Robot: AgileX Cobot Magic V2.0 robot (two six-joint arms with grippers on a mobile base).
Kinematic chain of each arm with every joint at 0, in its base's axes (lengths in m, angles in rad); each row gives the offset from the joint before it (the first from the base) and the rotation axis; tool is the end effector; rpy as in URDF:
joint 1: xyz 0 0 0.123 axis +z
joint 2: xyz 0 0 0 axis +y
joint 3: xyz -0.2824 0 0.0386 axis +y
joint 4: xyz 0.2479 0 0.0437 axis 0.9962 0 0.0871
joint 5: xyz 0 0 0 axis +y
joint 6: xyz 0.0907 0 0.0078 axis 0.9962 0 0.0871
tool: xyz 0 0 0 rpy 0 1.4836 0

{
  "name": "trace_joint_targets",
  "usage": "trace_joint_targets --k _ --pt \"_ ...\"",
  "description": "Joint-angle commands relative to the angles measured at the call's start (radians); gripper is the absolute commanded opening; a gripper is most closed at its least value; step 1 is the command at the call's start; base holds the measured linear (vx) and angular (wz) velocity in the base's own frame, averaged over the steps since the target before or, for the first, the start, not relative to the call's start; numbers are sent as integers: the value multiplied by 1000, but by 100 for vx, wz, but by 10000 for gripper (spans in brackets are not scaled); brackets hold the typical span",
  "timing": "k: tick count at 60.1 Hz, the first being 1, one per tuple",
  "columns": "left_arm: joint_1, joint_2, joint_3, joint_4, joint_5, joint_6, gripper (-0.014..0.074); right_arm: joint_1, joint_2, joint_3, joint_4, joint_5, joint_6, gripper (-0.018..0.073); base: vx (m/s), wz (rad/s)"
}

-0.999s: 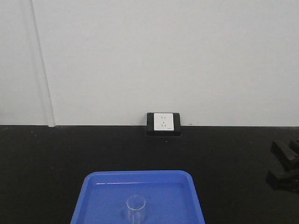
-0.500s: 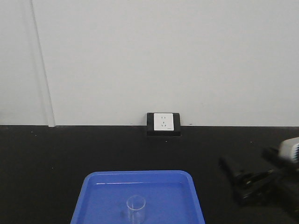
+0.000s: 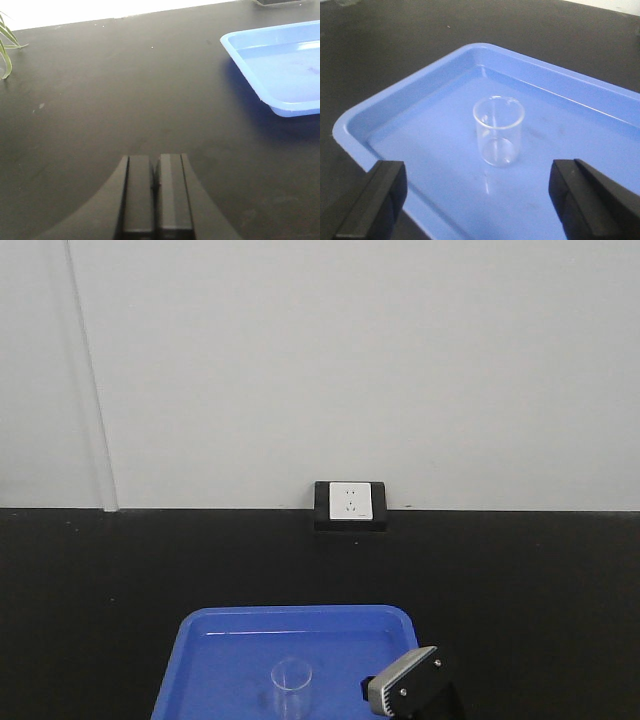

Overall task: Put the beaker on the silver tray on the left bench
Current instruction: 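Move the right gripper over the clear beaker in the blue tray, then close the right gripper on the beaker and lift it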

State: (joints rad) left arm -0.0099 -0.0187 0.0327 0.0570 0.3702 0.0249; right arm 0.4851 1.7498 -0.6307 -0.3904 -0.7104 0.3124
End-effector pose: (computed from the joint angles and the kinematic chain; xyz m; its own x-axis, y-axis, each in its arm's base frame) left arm 0.0524 0.0014 0.1698 -0.2920 0.0808 -0.9530 0.0130 0.9967 0.0806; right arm 0.2711 0.1684 0.1589 -0.3181 -0.1567 -0.9350 -0.6540 0.7502 0.0968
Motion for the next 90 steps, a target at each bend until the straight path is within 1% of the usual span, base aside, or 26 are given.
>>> trace_joint_targets --k 1,20,26,36,42,47,51,53,60,63,66,67,75,78,85,90 --pt "-6 -8 20 -3 -76 -2 1 2 54 -71 1 -160 -4 611 0 0" --pt "-6 -8 20 -3 -76 -2 1 2 280 -286 -54 -148 19 598 0 0" --pt "-6 -8 20 -3 -76 -2 1 2 336 -343 -45 -146 60 594 0 0" --pt "-6 -8 20 -3 -76 -2 1 2 405 -442 -52 -146 73 592 0 0" --pt "-6 -8 20 -3 -76 -2 1 2 439 -498 -50 -145 111 592 0 0" --pt "-6 -8 20 -3 -76 -2 1 2 456 -529 -47 -132 132 567 0 0" --pt "-6 -8 20 -3 -76 -2 1 2 463 -546 -47 -116 135 519 0 0" --pt "-6 -8 20 -3 -76 -2 1 2 464 -549 -47 -108 135 472 0 0" --pt "-6 -8 20 -3 -76 -2 1 1 464 -547 -48 -107 134 251 0 0" --pt "-6 -8 20 -3 -76 -2 1 1 460 -547 -54 -107 135 105 0 0" --pt "-6 -8 20 -3 -76 -2 1 1 450 -544 -66 -104 139 -3 0 0" --pt "-6 -8 20 -3 -76 -2 1 1 445 -541 -71 -101 142 -18 0 0" --pt "-6 -8 20 -3 -76 -2 1 1 368 -513 -113 -70 188 -16 0 0" --pt "-6 -8 20 -3 -76 -2 1 1 323 -494 -132 -34 203 -15 0 0" --pt "-6 -8 20 -3 -76 -2 1 1 156 -429 -153 105 223 -15 0 0" --pt "-6 -8 20 -3 -76 -2 1 1 -1 -374 -152 254 240 -14 0 0"
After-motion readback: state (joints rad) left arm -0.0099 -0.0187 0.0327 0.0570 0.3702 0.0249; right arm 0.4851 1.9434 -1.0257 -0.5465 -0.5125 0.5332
